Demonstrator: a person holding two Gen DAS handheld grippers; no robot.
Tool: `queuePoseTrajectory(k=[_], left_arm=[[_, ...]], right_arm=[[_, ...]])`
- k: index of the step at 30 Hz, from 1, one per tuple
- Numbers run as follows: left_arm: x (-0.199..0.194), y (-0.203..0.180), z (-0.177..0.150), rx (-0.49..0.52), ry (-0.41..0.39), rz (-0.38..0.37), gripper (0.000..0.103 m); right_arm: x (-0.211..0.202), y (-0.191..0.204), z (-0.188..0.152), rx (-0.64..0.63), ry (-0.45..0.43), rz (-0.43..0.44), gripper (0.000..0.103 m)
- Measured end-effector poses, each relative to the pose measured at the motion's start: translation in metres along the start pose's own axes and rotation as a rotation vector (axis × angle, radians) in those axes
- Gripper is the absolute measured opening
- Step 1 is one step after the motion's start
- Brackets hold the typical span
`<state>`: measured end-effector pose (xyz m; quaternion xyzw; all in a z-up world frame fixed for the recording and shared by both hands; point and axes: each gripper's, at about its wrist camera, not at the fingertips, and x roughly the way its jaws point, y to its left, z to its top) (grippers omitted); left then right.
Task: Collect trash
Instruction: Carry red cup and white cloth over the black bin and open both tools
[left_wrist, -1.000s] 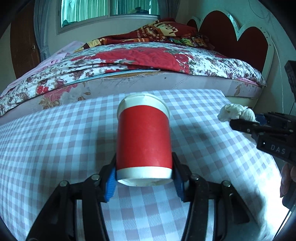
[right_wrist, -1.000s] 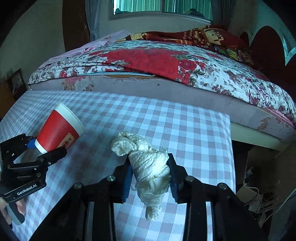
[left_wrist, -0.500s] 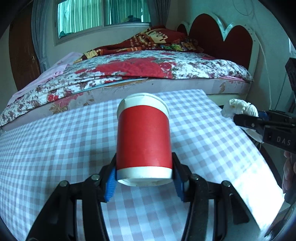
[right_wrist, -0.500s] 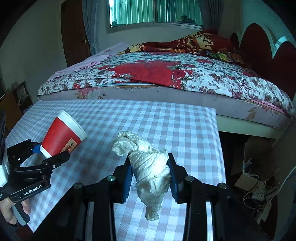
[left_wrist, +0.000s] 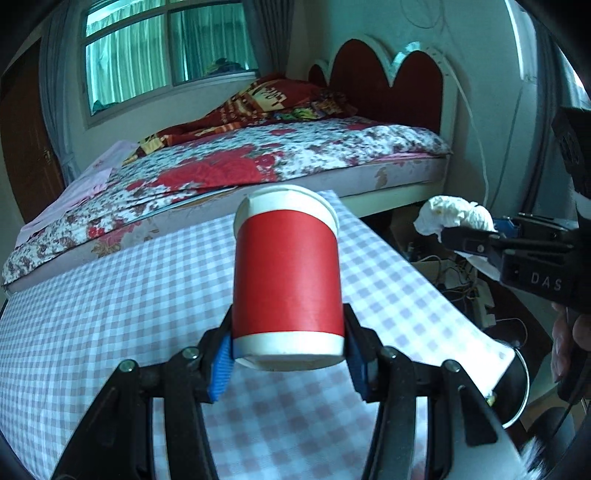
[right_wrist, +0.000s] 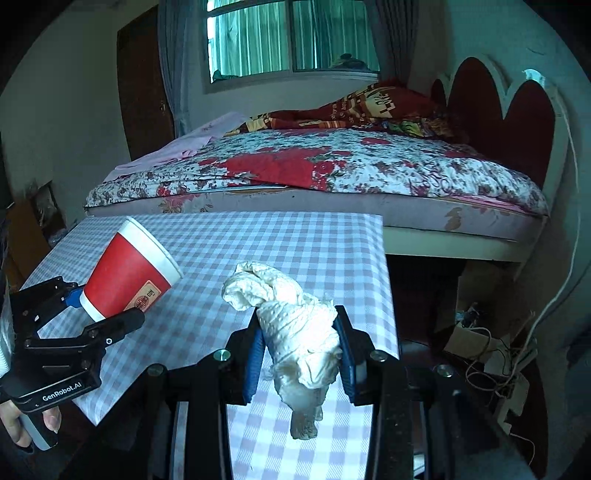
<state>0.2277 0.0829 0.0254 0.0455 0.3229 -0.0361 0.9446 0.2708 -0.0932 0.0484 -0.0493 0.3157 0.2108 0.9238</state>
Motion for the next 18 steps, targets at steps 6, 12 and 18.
queuePoseTrajectory(k=[6,12,18], left_arm=[[-0.012,-0.047,-0.007,0.024,-0.012,-0.063,0.053],[-0.013,-0.09,-0.018,0.046,-0.008,-0.14,0.053],[-0.009,-0.132,-0.03,0.08,-0.006,-0.226,0.053]], right_arm=[[-0.036,-0.026,-0.023,0.033,-0.019,-0.043,0.037],[-0.067,-0.06,-0.05,0.073,-0.031,-0.089,0.037],[-0.089,-0.093,-0.081,0.106,-0.036,-0.152,0.037]])
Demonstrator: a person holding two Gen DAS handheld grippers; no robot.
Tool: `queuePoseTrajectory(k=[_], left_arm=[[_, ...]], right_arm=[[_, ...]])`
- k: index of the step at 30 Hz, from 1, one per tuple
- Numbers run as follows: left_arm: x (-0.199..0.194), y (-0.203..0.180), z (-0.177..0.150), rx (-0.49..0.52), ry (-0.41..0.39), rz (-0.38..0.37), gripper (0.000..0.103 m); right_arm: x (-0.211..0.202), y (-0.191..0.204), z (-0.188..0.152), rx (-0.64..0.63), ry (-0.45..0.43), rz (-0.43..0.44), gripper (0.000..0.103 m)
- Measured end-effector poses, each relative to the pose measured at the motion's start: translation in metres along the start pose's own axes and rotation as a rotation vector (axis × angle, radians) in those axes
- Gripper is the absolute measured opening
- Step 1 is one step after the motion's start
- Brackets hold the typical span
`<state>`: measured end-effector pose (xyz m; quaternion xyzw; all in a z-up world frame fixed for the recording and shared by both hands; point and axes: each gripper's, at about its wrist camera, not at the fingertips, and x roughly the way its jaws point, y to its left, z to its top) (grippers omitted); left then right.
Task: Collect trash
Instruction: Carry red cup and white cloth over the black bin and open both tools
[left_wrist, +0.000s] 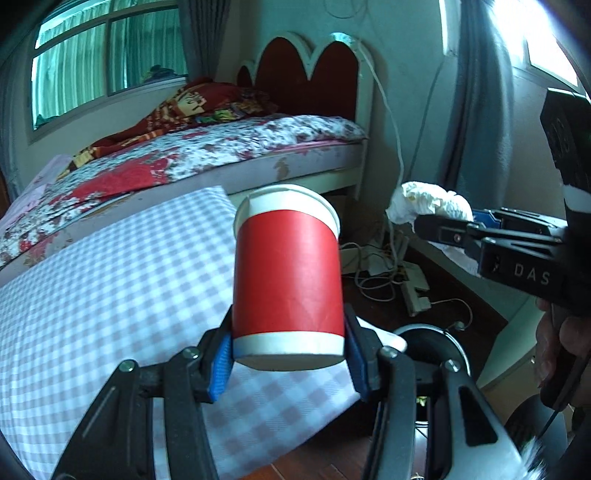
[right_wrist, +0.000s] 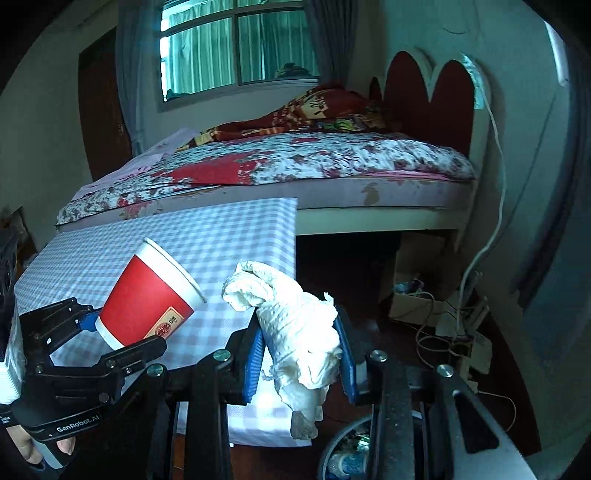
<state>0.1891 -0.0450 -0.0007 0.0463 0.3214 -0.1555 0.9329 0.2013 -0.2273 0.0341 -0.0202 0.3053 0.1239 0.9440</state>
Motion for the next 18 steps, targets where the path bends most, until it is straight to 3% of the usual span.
queuePoseTrajectory(k=[18], left_arm=[[0.027,-0.103,-0.037,0.098,0.032,-0.197,0.053]], right_arm=[[-0.038,-0.088,-0.089,0.118,0.061,-0.128,0.037]])
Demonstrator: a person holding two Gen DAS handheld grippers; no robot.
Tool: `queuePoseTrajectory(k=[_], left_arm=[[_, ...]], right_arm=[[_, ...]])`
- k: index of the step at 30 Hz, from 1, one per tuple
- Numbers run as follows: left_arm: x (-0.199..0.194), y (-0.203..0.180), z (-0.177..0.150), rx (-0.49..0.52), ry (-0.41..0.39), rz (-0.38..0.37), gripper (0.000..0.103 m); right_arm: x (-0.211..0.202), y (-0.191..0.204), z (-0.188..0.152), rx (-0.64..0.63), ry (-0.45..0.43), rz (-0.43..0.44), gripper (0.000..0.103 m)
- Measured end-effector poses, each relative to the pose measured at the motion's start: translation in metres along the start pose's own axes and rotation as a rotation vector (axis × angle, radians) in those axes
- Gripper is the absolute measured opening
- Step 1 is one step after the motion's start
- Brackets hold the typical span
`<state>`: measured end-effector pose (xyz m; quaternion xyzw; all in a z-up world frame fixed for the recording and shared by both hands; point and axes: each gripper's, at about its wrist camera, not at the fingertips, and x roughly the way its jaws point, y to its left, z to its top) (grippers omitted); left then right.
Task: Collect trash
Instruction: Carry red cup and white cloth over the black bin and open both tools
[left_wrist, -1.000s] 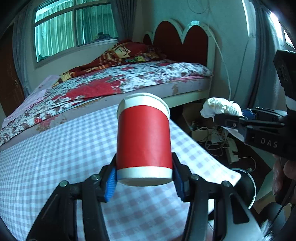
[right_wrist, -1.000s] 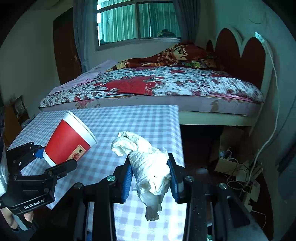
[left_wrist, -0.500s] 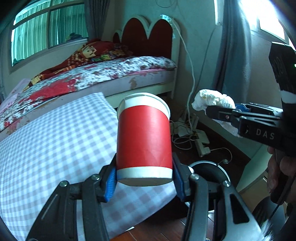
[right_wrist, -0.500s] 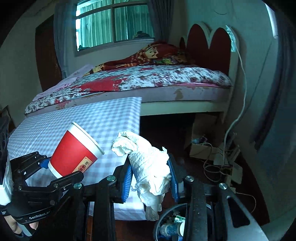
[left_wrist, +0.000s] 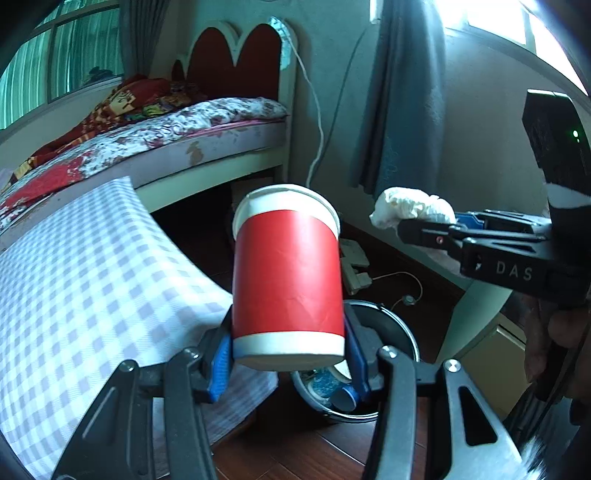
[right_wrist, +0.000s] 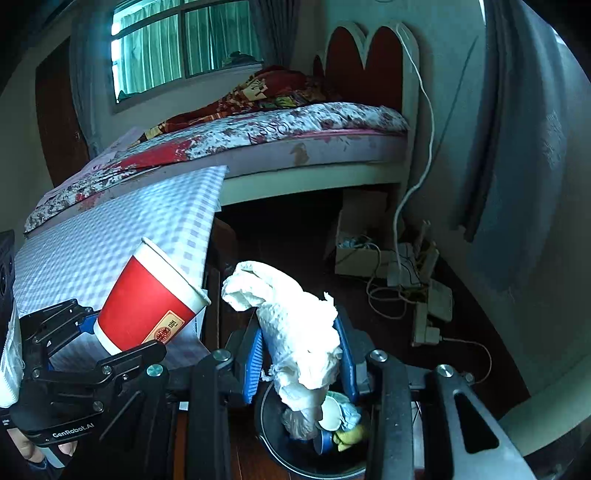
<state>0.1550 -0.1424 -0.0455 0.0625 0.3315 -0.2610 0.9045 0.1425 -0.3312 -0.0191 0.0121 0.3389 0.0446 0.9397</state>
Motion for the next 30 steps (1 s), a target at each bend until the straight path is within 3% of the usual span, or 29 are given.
queuePoseTrajectory(k=[9,17,30], left_arm=[[0.027,-0.036,-0.021,0.042,0.049,-0.053,0.053],[0.063,-0.045,-0.045,-0.003,0.155,-0.075,0.053],[0.114,-0.049,-0.066,-0.059,0.253,-0.106,0.053]], right_arm=[[0.009,-0.037,-0.05,0.008,0.092,-0.029,0.037],[0.04,-0.061,-0.09,0.045,0.194,-0.016,0.037],[0.102,-0.071,-0.119,0.031,0.289,0.027,0.038]])
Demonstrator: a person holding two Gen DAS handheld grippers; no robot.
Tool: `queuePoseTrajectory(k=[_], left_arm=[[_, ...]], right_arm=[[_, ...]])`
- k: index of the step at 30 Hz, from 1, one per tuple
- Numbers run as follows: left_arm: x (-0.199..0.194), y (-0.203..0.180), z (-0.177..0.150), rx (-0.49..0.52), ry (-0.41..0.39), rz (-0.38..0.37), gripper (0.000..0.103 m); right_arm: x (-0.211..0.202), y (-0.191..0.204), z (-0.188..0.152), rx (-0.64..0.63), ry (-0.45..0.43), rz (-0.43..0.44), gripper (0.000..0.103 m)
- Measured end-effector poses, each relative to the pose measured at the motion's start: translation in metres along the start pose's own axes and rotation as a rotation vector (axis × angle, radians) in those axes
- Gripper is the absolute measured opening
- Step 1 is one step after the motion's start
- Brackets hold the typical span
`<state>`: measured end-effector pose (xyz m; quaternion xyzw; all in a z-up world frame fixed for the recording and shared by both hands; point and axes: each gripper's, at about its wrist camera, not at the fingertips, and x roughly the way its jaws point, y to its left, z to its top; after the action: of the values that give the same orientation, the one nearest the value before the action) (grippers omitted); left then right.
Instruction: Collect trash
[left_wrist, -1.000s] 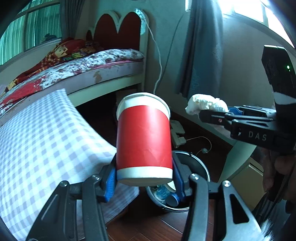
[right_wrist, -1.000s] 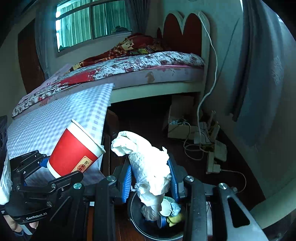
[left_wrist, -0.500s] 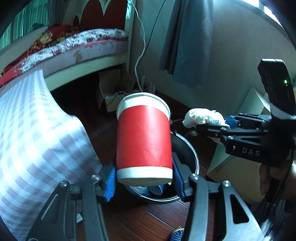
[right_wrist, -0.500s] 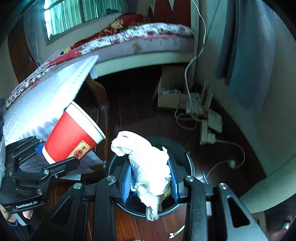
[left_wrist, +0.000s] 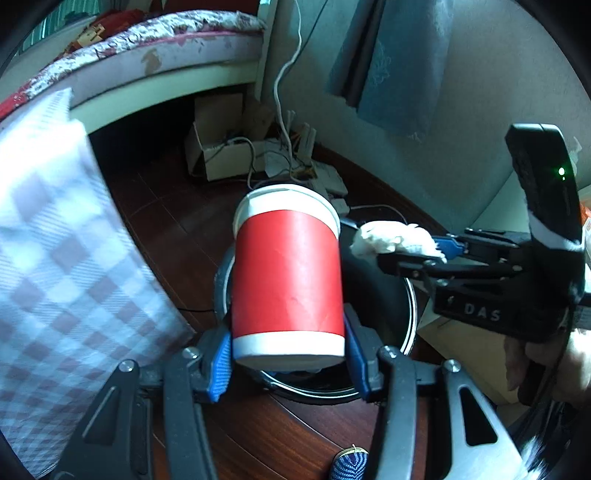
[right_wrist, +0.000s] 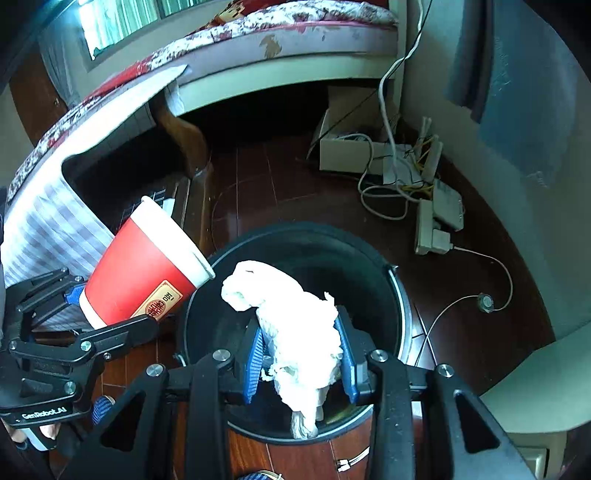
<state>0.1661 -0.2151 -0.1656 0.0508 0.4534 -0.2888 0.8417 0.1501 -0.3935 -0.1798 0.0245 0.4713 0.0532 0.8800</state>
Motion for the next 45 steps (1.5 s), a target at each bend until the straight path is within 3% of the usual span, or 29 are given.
queuePoseTrajectory(k=[1,2,3,4,12,26,33,45], left_arm=[[0.005,0.001,0.0,-0.01,0.007,-0.019,0.056],[0.01,0.002,0.0,-0.023,0.013,-0.009,0.071],[0.015,0.003,-0.002,-0.041,0.032,0.014,0.083],[0.018,0.006,-0.006,-0.066,0.041,0.01,0.096],[0.018,0.018,-0.025,-0.09,0.028,0.135,0.102],[-0.013,0.035,-0.03,-0.119,-0.034,0.219,0.102],[-0.048,0.034,-0.03,-0.101,-0.06,0.244,0.102],[-0.14,0.03,-0.034,-0.072,-0.131,0.346,0.102]], right_arm=[[0.005,0.0,-0.002,-0.008,0.006,-0.004,0.04],[0.011,-0.001,-0.004,-0.021,0.02,-0.014,0.056],[0.017,-0.003,-0.007,-0.032,0.034,-0.047,0.073],[0.021,-0.005,-0.01,-0.031,0.043,-0.095,0.102],[0.023,-0.021,-0.023,0.013,0.059,-0.148,0.102],[-0.004,0.003,-0.022,0.001,-0.007,-0.145,0.102],[-0.036,0.031,-0.014,0.006,-0.057,-0.152,0.102],[-0.115,0.087,-0.014,0.062,-0.099,-0.165,0.102]])
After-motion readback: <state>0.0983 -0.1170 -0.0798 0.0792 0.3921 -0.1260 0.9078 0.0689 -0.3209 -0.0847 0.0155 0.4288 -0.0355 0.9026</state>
